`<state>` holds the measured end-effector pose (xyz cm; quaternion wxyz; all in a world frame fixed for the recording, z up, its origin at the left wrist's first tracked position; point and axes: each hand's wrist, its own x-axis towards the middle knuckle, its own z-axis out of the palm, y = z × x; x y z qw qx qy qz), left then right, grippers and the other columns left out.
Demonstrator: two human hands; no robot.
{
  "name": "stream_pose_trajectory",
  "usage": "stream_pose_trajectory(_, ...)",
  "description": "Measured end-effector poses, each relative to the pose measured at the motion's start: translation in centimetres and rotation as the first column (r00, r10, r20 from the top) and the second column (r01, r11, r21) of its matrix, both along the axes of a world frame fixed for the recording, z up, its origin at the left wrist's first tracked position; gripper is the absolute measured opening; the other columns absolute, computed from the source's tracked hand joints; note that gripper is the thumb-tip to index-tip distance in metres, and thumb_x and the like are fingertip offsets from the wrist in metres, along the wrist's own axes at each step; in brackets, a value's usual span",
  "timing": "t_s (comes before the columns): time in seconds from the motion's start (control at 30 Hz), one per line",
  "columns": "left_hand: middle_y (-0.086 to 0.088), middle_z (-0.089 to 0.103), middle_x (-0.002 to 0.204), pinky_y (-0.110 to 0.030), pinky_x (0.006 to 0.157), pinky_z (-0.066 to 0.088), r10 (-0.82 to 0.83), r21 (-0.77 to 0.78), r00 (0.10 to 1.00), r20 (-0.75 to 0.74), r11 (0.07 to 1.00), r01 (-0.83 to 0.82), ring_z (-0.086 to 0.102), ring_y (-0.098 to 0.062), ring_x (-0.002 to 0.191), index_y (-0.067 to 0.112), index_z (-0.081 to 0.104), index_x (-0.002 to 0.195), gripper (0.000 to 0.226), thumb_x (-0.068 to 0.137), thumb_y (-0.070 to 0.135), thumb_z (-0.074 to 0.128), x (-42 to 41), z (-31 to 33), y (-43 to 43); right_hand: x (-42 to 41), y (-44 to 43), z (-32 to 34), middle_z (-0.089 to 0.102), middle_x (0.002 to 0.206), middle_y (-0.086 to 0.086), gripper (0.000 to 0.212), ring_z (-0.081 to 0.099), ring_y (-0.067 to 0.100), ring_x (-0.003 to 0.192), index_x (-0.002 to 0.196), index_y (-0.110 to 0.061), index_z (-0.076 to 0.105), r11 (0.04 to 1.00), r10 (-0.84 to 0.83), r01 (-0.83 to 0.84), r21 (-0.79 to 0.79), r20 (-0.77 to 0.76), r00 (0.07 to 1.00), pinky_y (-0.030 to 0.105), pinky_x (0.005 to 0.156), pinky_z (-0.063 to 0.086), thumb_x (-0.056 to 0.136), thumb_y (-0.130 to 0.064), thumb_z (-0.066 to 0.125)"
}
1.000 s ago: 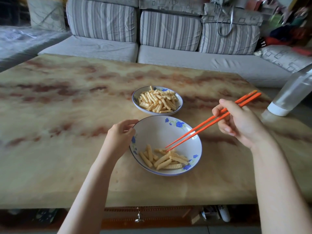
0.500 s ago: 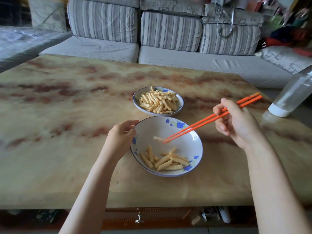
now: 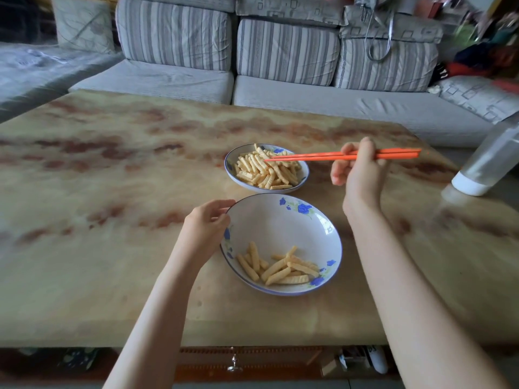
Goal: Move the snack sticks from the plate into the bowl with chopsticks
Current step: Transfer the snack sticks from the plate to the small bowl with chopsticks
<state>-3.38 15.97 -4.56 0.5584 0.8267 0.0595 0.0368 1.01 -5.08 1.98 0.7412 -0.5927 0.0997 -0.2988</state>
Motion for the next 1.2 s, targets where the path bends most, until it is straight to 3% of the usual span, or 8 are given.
stream_pose_trajectory(0.27, -0.002, 0.069, 0.104, -0.018, 0.069, 0.046, -0.004, 0.012, 1.000, 0.012, 1.000, 0.004, 0.062, -0.015, 0.086, 0.024, 0.069, 0.113, 0.039, 0.087, 0.002, 0.049, 0.0, -0.2, 0.1, 3.6, 2.3, -0.2, 0.049, 0.034, 0.001, 0.046, 0.042, 0.015, 0.027, 0.063, -0.010, 0.052, 0.994, 0.048, -0.048, -0.095, -0.003, 0.999, 0.017, 0.033, 0.029, 0.103, -0.023, 0.034)
stream_pose_trajectory(0.67, 0.001, 0.068, 0.102, -0.003, 0.057, 0.041, -0.008, 0.027, 1.000, 0.010, 1.000, 0.008, 0.060, -0.005, 0.076, 0.024, 0.069, 0.114, 0.039, 0.088, 0.003, 0.049, -0.1, 0.1, 0.0, 0.6, -0.8, 0.1, 0.050, 0.037, 0.003, 0.042, 0.038, 0.017, 0.030, 0.068, -0.010, 0.053, 0.989, 0.130, -0.129, -0.070, 0.014, 0.991, 0.022, 0.038, 0.026, 0.102, -0.024, 0.033)
stream_pose_trajectory(0.77, 0.001, 0.068, 0.102, -0.009, 0.063, 0.044, -0.008, 0.018, 1.000, -0.005, 1.000, 0.008, 0.061, -0.004, 0.076, 0.024, 0.068, 0.114, 0.040, 0.087, 0.003, 0.049, -0.2, 0.2, 0.0, -0.9, -2.1, 0.5, 0.045, 0.036, 0.004, 0.042, 0.033, 0.017, 0.029, 0.068, -0.009, 0.052, 0.961, 0.254, -0.255, -0.103, -0.025, 0.967, 0.021, 0.038, 0.023, 0.102, -0.024, 0.033)
stream_pose_trajectory(0.9, -0.001, 0.070, 0.103, -0.029, 0.079, 0.051, -0.001, 0.018, 1.000, -0.005, 1.000, 0.002, 0.065, -0.017, 0.087, 0.025, 0.069, 0.113, 0.040, 0.087, 0.002, 0.049, -0.2, 0.2, -0.1, -3.6, -3.4, 0.5, 0.041, 0.035, 0.005, 0.043, 0.030, 0.016, 0.029, 0.069, -0.008, 0.052, 0.883, 0.418, -0.443, -0.155, -0.166, 0.893, 0.018, 0.035, 0.024, 0.103, -0.026, 0.033)
stream_pose_trajectory(1.07, -0.001, 0.070, 0.101, -0.034, 0.079, 0.053, 0.002, 0.023, 1.000, -0.006, 1.000, -0.002, 0.064, -0.020, 0.084, 0.023, 0.069, 0.113, 0.040, 0.086, 0.001, 0.049, -0.2, 0.3, -0.1, -5.4, -4.1, 1.1, 0.036, 0.033, 0.005, 0.043, 0.027, 0.015, 0.028, 0.070, -0.007, 0.051, 0.819, 0.452, -0.517, -0.248, -0.275, 0.849, 0.019, 0.034, 0.020, 0.103, -0.028, 0.033)
stream_pose_trajectory(1.2, -0.001, 0.069, 0.101, -0.030, 0.081, 0.051, 0.004, 0.025, 1.000, -0.011, 1.000, -0.004, 0.063, -0.018, 0.085, 0.023, 0.069, 0.114, 0.041, 0.086, 0.001, 0.049, -0.3, 0.3, -0.2, -5.4, -4.2, 0.8, 0.029, 0.032, 0.002, 0.043, 0.022, 0.013, 0.029, 0.068, -0.007, 0.052, 0.811, 0.448, -0.519, -0.270, -0.283, 0.848, 0.026, 0.041, 0.012, 0.102, -0.026, 0.034)
